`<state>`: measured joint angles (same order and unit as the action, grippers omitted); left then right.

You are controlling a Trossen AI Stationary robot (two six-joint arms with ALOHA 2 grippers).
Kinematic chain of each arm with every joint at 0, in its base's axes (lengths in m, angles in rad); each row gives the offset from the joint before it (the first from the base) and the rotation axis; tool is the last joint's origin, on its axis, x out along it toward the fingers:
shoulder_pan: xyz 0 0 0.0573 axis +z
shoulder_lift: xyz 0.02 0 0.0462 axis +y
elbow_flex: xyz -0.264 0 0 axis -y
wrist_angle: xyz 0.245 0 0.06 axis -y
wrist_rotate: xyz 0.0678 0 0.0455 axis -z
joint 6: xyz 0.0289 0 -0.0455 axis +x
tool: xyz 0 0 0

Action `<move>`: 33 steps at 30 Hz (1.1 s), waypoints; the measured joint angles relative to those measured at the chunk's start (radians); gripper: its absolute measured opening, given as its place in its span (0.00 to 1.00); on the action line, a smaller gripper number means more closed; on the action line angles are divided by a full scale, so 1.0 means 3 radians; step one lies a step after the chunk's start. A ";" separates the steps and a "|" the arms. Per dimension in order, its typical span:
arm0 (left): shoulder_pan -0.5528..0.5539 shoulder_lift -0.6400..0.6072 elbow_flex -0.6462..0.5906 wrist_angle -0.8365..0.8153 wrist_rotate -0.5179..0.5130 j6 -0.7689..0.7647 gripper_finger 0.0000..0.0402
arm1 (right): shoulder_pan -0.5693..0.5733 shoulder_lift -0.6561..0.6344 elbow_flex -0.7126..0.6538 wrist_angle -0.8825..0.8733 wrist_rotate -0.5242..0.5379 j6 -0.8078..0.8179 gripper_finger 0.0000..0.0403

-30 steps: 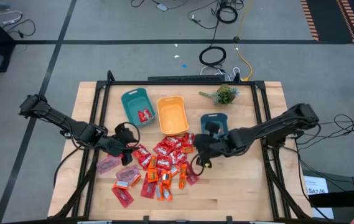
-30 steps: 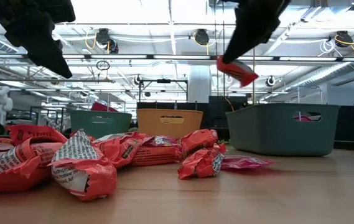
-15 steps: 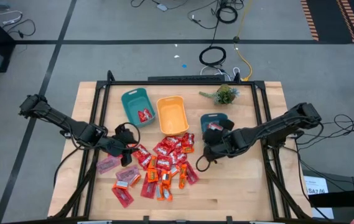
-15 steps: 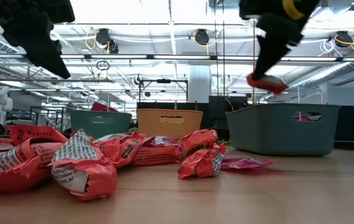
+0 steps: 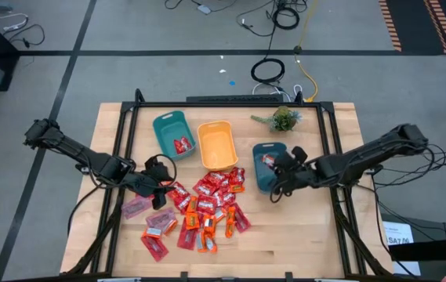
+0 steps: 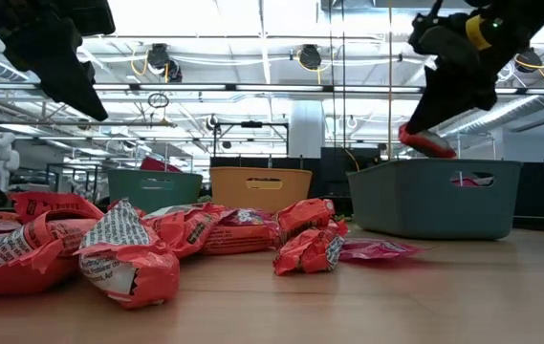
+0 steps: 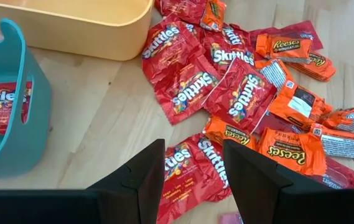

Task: Sort candy
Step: Put the orange wrapper chocolate into the dark blue bin, then put the red wrapper candy into the yellow bin

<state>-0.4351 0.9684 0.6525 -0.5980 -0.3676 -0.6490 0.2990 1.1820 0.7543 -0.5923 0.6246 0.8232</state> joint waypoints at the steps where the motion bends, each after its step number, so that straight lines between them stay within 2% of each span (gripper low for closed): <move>1: 0.0000 0.0001 0.0000 0.0000 0.0000 0.0001 0.43 | -0.0009 -0.0042 -0.0026 -0.0010 0.0001 0.0016 0.04; 6: -0.0001 0.0001 0.0000 -0.0001 0.0000 0.0002 0.43 | -0.0017 -0.0105 -0.0037 0.0026 -0.0004 0.0031 0.06; 15: 0.0000 0.0001 0.0000 -0.0003 0.0000 0.0004 0.43 | -0.0017 -0.0102 -0.0037 0.0029 -0.0004 0.0105 0.28; 20: -0.0001 0.0001 0.0000 -0.0003 -0.0002 0.0004 0.43 | -0.0017 -0.0101 -0.0037 0.0033 -0.0002 0.0095 0.36; 33: 0.0000 0.0001 0.0004 0.0140 -0.0005 0.0002 0.43 | 0.0044 -0.0100 -0.0034 0.0172 -0.0002 0.0096 0.39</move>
<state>-0.4352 0.9688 0.6538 -0.5561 -0.3691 -0.6485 0.3121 1.1519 0.7440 -0.5407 0.6239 0.8520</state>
